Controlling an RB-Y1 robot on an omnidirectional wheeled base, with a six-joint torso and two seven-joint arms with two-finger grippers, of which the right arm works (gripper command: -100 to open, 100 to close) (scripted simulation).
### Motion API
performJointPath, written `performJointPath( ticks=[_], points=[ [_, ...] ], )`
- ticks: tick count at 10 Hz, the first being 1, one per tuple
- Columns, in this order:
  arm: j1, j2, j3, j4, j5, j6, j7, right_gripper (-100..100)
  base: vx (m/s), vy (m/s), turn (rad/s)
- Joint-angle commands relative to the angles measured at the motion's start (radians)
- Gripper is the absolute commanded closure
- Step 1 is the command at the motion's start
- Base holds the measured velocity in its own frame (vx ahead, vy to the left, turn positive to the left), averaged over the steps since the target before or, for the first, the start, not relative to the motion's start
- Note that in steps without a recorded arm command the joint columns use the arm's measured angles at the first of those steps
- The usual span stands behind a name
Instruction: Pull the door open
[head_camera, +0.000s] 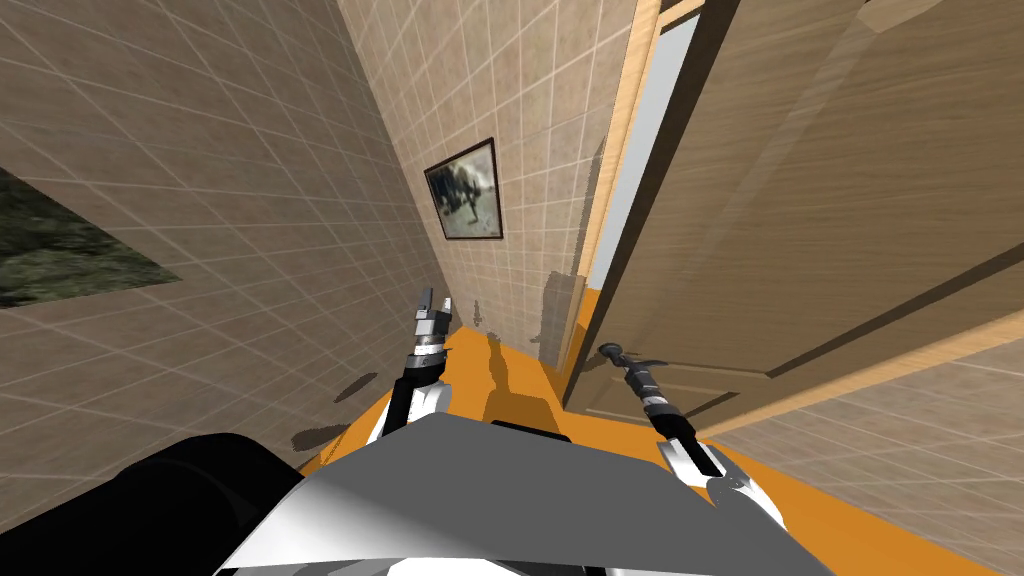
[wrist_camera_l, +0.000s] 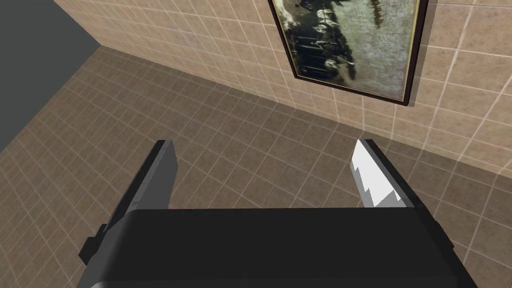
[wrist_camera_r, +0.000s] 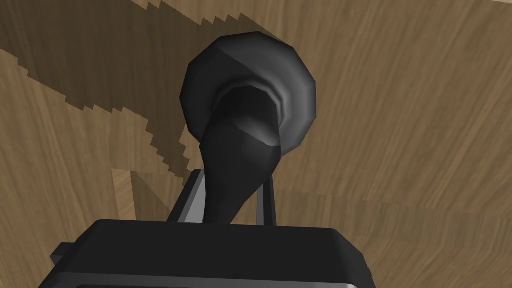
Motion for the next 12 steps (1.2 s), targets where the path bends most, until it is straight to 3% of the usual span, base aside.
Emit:
performJointPath(
  ticks=[1, 2, 3, 4, 5, 7, 12],
  points=[
    [0.01, -0.011, 0.029, -0.008, 0.014, -0.026, -0.024, 100, -0.264, -0.126, 0.07],
    [0.014, -0.017, 0.039, -0.012, 0.018, -0.033, -0.033, 100, -0.222, -0.118, 0.05],
    [0.017, -0.015, 0.03, -0.017, 0.014, -0.021, -0.027, 100, -0.092, -0.046, 0.012],
    [0.036, -0.029, 0.041, -0.008, 0.016, -0.052, -0.044, 100, -0.125, -0.029, 0.171],
    [0.04, -0.034, 0.043, -0.005, 0.016, -0.062, -0.048, 100, -0.177, -0.063, 0.169],
    [0.061, -0.056, 0.053, 0.009, 0.017, -0.109, -0.069, 100, -0.198, -0.1, 0.176],
    [0.097, -0.096, 0.069, 0.032, 0.018, -0.19, -0.104, 100, -0.14, -0.066, 0.134]
  ],
)
